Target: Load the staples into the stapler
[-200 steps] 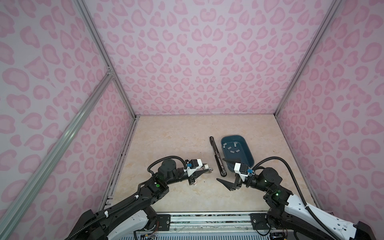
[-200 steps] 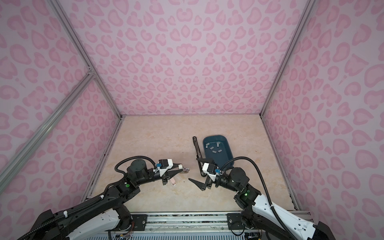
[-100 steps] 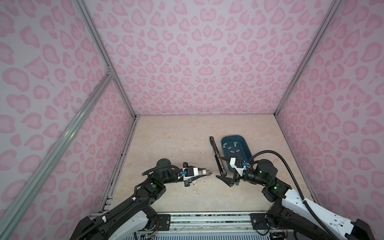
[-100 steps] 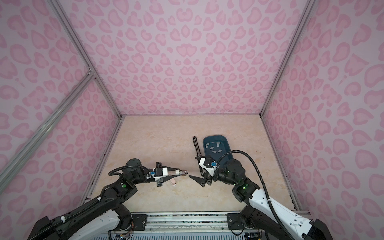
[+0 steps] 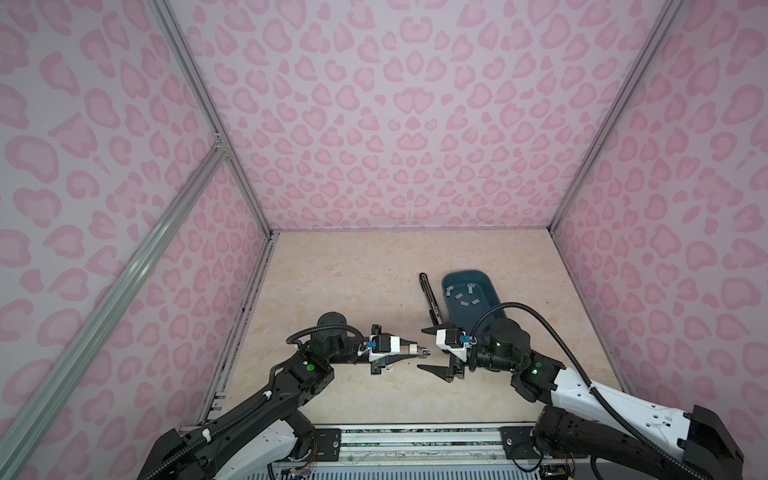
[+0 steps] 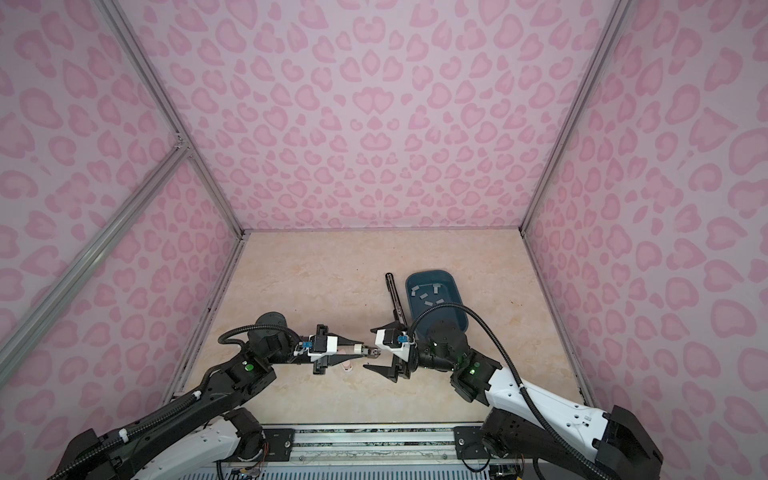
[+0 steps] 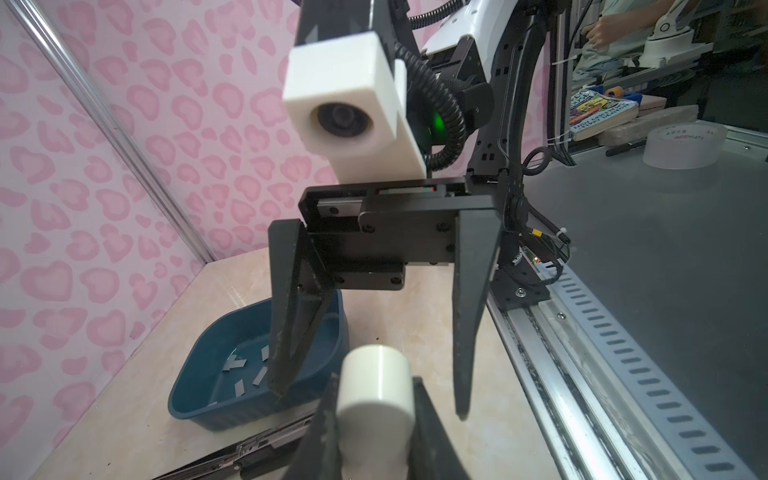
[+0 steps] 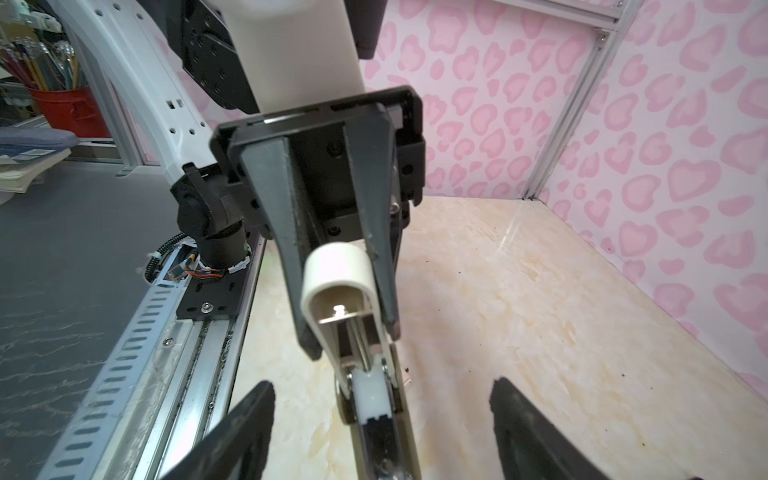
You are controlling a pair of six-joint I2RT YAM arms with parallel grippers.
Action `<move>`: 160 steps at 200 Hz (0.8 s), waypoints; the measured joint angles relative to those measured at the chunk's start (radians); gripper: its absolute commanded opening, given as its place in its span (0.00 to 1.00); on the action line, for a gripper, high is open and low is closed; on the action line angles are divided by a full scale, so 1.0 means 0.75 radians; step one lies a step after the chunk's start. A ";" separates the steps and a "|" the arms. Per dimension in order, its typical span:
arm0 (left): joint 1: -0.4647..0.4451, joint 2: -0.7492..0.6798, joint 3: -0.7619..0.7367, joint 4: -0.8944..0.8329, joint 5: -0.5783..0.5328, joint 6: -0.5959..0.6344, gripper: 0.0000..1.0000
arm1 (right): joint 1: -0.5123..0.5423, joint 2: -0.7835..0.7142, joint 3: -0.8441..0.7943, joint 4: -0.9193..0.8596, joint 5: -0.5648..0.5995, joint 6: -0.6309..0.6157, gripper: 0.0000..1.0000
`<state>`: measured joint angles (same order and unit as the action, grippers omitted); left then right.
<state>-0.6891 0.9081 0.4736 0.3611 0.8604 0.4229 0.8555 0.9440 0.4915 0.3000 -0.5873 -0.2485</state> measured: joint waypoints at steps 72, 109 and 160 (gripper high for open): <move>-0.044 -0.013 0.014 -0.061 -0.008 0.021 0.03 | 0.077 0.045 -0.004 0.021 0.019 0.021 0.69; -0.055 -0.002 0.028 -0.069 -0.012 0.020 0.03 | 0.094 0.127 0.051 -0.003 0.019 0.002 0.40; -0.058 -0.011 0.028 -0.091 -0.041 -0.019 0.03 | 0.096 0.141 0.070 -0.028 0.008 -0.047 0.23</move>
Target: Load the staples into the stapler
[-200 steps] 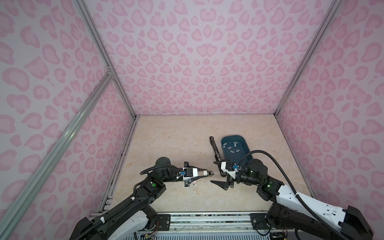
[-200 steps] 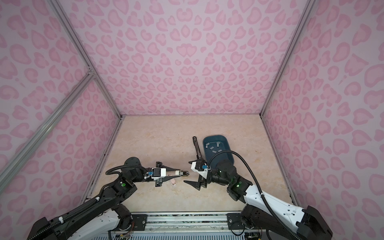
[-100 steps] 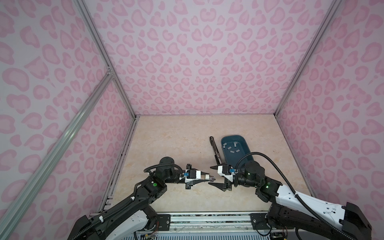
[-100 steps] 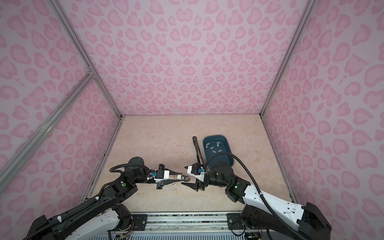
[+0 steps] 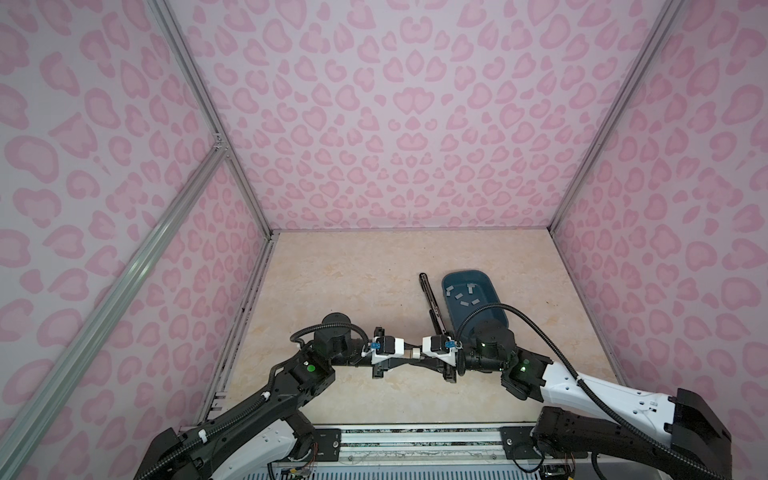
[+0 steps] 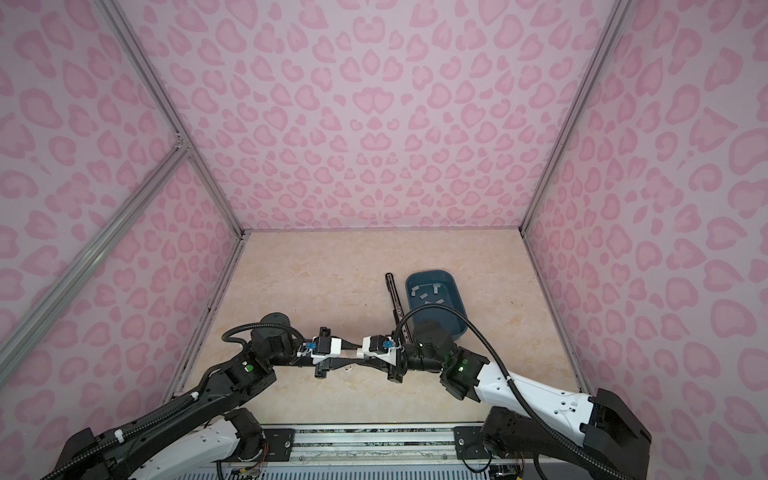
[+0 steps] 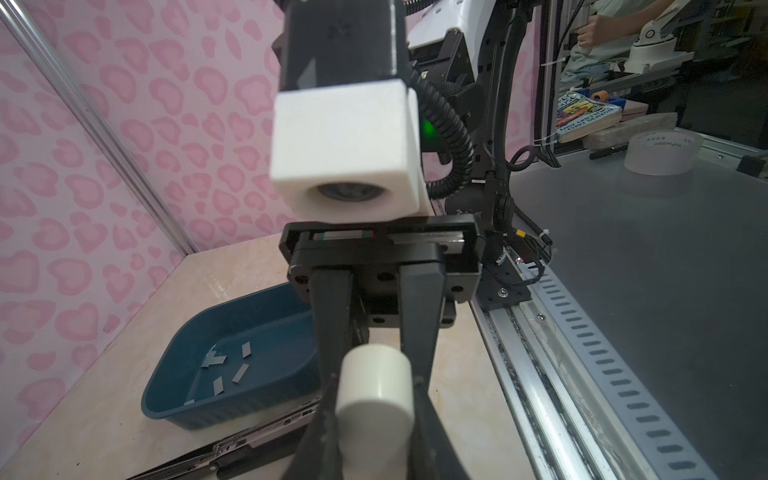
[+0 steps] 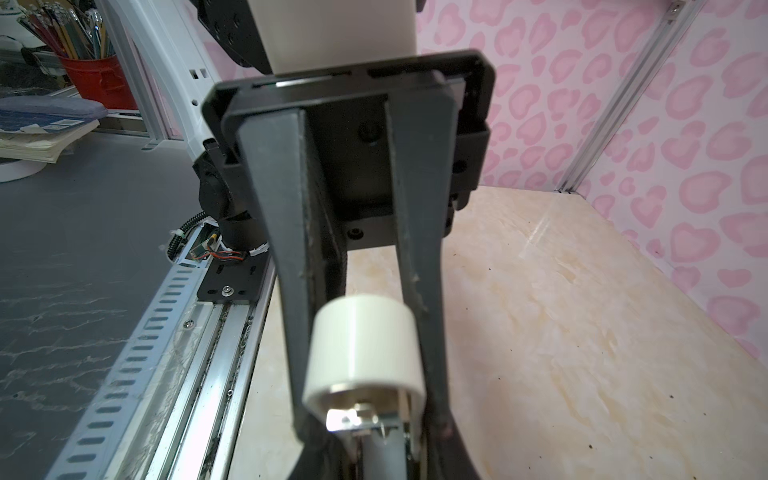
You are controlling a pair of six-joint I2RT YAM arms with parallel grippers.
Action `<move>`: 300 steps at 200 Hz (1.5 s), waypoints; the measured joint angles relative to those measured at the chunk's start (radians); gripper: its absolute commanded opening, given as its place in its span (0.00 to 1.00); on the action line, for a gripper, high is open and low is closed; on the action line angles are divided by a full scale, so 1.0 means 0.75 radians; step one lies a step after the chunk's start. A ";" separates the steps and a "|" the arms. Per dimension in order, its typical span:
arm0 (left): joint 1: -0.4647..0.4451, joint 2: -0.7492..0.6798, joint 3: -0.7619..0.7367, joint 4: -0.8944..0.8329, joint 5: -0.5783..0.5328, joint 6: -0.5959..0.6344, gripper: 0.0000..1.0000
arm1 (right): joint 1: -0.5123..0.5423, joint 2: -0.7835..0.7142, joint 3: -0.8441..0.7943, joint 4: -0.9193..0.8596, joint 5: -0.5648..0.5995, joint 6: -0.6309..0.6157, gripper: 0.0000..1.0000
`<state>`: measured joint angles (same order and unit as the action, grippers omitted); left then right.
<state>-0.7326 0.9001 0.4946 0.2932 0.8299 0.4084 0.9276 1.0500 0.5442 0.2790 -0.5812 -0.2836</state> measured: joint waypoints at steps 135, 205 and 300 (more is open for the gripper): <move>-0.004 -0.037 -0.003 0.007 -0.103 -0.086 0.29 | 0.002 -0.001 0.000 0.012 0.046 0.018 0.03; 0.124 -0.152 -0.064 0.096 -0.722 -0.330 0.98 | 0.000 0.240 0.196 -0.073 0.483 0.284 0.00; 0.146 -0.245 -0.200 0.102 -1.585 -0.417 0.98 | 0.003 0.973 0.679 -0.636 0.996 0.667 0.00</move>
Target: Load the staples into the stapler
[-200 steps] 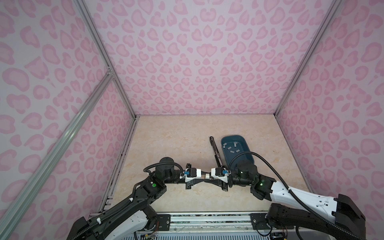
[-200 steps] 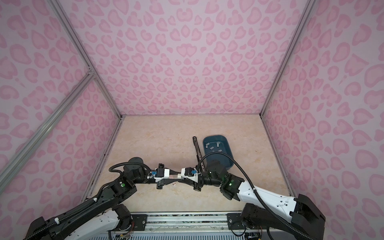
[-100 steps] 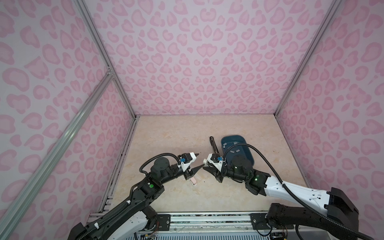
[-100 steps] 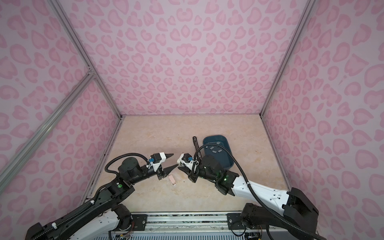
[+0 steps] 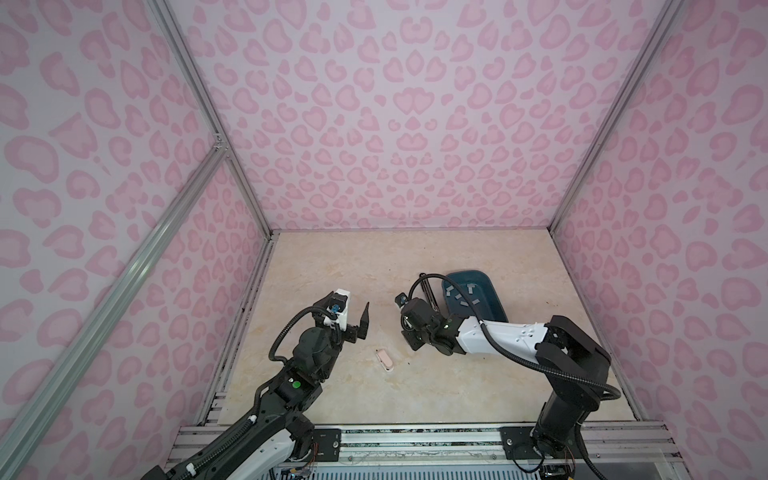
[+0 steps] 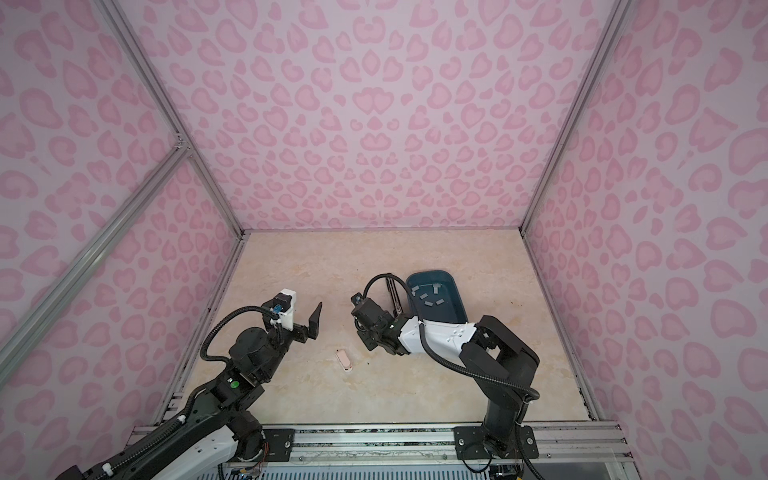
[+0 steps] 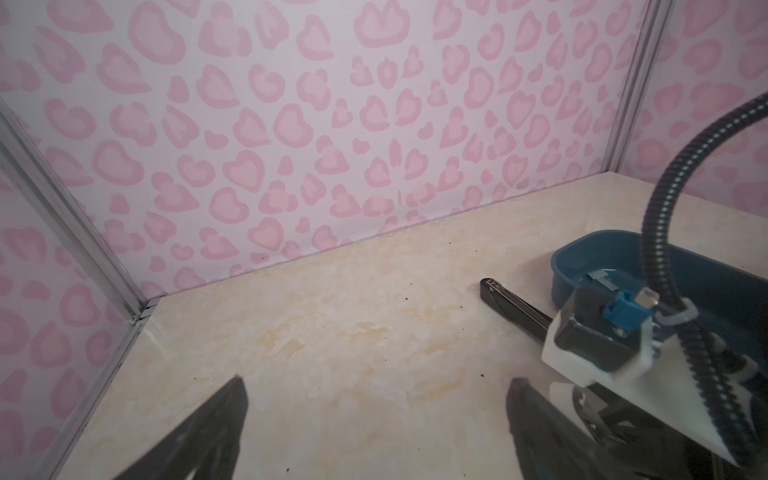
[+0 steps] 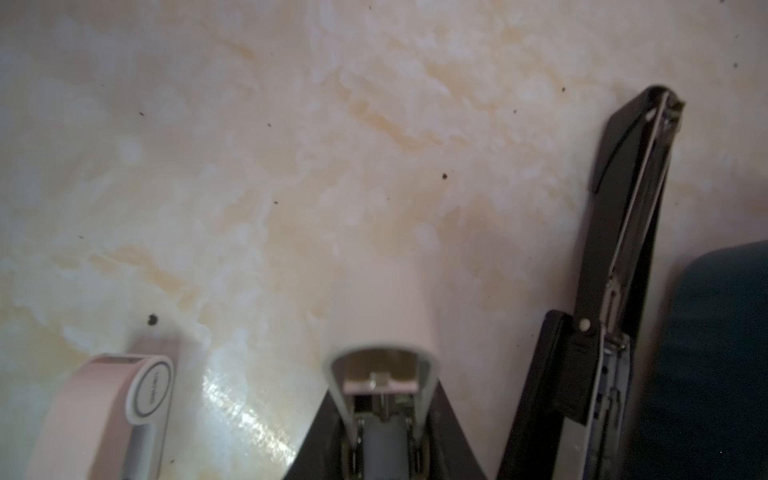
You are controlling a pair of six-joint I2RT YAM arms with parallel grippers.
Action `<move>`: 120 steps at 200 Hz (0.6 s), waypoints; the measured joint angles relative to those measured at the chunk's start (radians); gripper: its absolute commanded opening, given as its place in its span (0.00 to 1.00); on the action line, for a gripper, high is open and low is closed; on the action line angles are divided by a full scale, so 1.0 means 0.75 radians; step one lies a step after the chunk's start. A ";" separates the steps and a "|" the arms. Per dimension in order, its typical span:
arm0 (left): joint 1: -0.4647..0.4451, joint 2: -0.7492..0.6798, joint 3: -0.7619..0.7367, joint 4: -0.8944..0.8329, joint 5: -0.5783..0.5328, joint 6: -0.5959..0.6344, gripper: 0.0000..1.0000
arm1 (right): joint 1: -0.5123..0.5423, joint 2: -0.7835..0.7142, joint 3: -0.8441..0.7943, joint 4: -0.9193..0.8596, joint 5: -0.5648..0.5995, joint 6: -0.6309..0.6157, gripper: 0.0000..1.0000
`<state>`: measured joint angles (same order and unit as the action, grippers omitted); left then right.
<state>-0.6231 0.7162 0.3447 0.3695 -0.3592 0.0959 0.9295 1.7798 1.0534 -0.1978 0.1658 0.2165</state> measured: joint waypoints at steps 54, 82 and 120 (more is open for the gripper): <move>0.000 0.018 0.043 -0.043 0.023 0.010 0.98 | -0.039 0.033 -0.040 -0.002 0.069 0.156 0.00; 0.000 0.030 0.061 -0.051 0.030 0.002 0.98 | -0.097 0.018 -0.102 0.032 0.045 0.227 0.00; 0.000 0.098 0.121 -0.080 -0.094 -0.082 0.98 | -0.095 0.020 -0.113 0.080 -0.007 0.269 0.06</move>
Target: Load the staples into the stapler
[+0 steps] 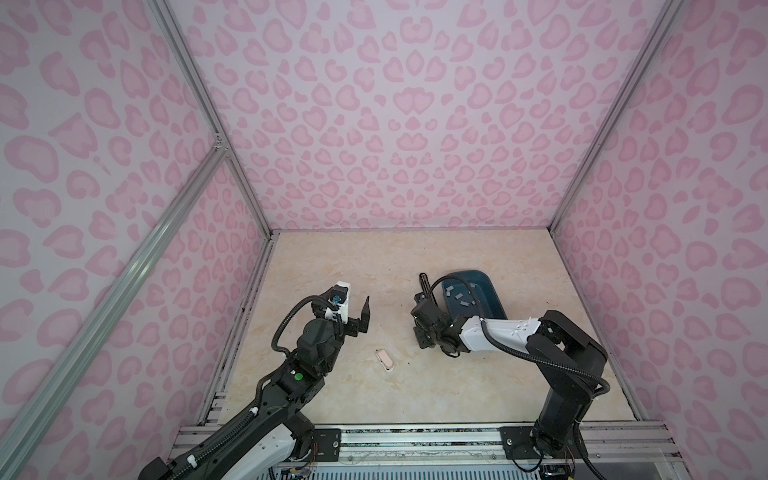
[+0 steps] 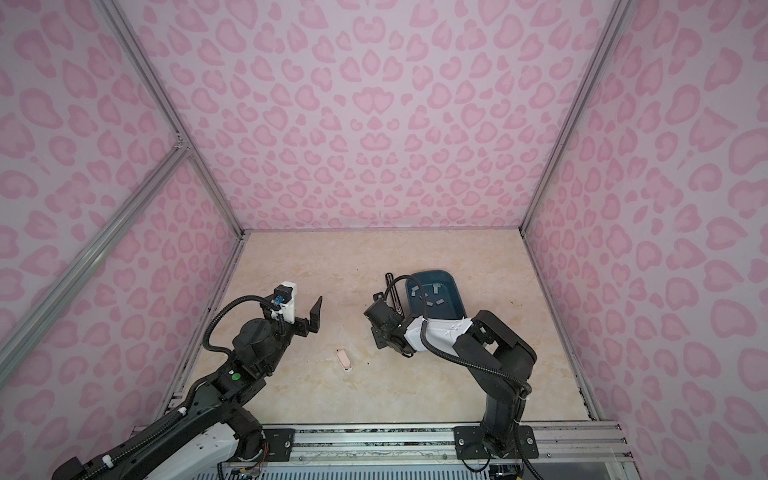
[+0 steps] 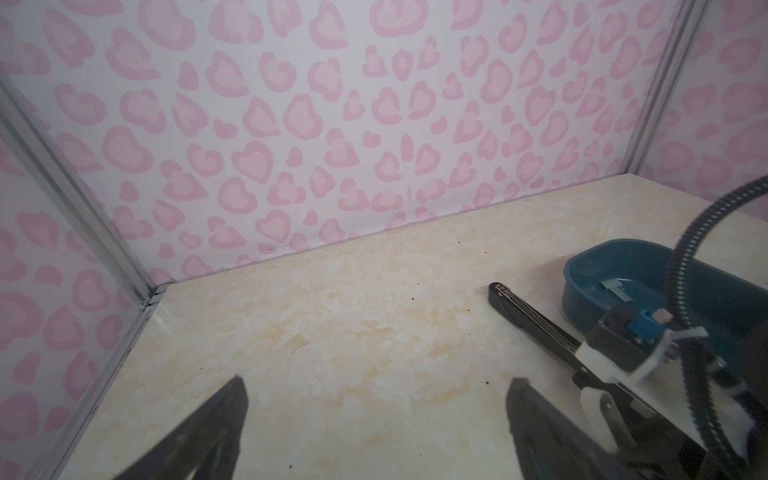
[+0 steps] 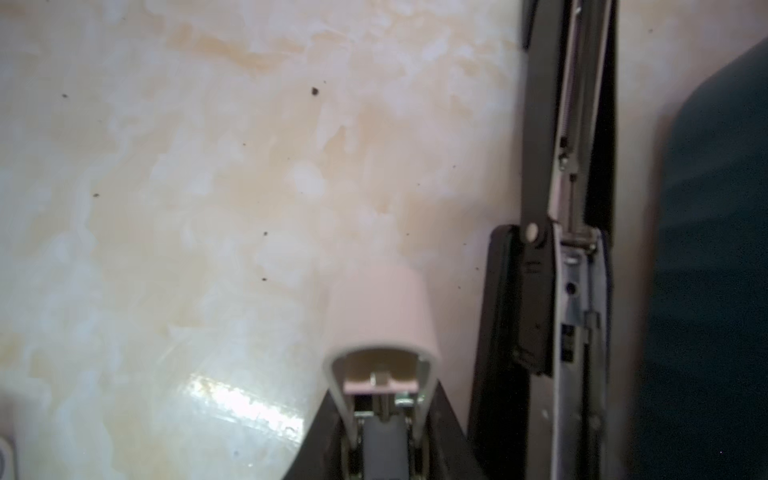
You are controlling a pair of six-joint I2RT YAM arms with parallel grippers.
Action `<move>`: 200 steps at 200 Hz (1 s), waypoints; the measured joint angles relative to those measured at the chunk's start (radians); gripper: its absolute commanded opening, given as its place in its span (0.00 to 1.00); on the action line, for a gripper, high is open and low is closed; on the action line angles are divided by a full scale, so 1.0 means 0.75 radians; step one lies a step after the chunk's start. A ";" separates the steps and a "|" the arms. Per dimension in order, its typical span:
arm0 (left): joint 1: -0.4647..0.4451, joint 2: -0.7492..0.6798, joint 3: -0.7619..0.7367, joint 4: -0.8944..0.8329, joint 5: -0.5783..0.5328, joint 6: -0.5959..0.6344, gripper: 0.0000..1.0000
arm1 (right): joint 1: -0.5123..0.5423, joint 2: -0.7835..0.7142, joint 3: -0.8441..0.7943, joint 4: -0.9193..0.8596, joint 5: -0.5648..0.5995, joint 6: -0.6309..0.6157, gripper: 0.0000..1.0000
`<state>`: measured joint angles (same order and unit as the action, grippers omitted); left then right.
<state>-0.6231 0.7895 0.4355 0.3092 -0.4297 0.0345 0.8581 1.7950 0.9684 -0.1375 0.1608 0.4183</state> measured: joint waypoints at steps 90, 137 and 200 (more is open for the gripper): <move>0.004 0.193 0.170 -0.160 -0.150 -0.161 0.98 | 0.011 0.006 -0.006 0.040 -0.028 0.044 0.52; 0.006 0.160 0.171 -0.210 -0.050 -0.157 0.97 | 0.072 -0.032 0.007 0.041 0.038 0.017 0.63; 0.005 0.066 0.377 -0.401 0.141 -0.218 0.97 | 0.078 -0.237 -0.055 0.035 0.155 -0.039 0.75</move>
<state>-0.6193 0.8387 0.7185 0.0086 -0.3237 -0.1287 0.9165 1.6173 0.9268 -0.1112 0.2771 0.3889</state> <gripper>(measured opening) 0.979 0.715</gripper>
